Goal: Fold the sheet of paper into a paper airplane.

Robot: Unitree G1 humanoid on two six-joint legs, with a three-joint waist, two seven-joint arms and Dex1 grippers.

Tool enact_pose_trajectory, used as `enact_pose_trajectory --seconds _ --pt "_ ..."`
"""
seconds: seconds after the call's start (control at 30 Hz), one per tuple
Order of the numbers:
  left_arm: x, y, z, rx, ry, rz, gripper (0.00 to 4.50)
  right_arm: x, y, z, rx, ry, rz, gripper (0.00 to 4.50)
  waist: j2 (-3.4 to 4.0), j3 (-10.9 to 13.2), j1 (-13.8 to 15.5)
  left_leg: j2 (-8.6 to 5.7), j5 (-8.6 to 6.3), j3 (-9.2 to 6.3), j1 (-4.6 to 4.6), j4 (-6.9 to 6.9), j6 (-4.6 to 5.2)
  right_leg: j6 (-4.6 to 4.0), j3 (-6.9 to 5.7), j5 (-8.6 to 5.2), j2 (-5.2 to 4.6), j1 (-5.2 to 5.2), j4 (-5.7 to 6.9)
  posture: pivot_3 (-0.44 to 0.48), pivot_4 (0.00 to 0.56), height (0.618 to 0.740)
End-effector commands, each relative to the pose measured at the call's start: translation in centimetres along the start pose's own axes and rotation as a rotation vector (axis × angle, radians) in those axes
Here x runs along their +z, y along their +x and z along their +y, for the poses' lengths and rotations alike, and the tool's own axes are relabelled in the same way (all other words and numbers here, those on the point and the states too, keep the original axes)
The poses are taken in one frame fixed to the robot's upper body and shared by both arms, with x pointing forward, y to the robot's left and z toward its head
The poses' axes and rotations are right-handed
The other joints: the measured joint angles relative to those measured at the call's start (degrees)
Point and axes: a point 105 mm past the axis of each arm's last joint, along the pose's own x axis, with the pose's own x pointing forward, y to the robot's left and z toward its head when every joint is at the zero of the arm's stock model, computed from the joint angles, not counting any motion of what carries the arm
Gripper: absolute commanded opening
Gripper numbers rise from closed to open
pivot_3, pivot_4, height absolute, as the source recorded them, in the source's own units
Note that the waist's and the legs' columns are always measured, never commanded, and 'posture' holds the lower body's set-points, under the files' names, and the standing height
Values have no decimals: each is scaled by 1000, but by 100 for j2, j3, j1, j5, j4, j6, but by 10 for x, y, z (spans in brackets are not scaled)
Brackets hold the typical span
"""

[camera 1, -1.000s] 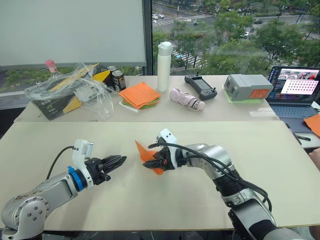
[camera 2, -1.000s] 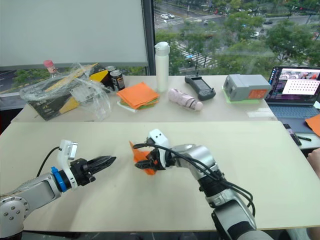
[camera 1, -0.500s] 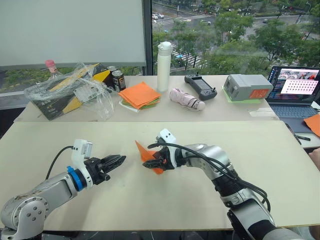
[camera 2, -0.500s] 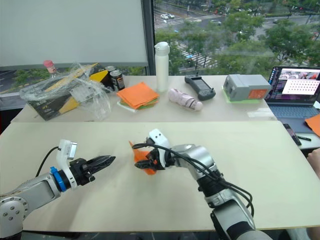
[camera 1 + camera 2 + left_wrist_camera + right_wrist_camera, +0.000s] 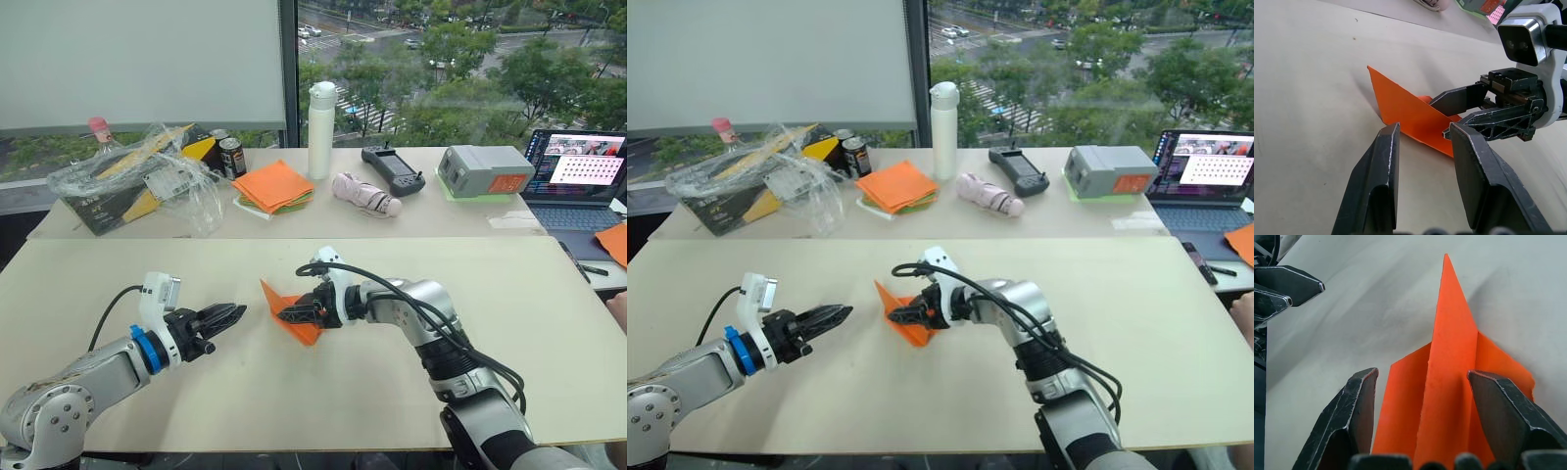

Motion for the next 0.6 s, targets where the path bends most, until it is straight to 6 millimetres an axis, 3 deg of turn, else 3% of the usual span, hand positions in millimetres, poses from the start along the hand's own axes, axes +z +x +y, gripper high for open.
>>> enact_pose_trajectory --seconds 0.03,0.6 --pt "9 -3 -7 -13 40 -33 1729 10 -2 3 1 -53 -26 3241 0 0 0 0 0 0 0 0 0 0 0 0 0 0 0 0 150 740" --pt "7 -3 -9 -12 36 -34 1729 4 2 -1 -35 -98 -8 3241 0 0 -2 0 0 0 0 0 0 0 0 0 0 -1 1 0 150 740"
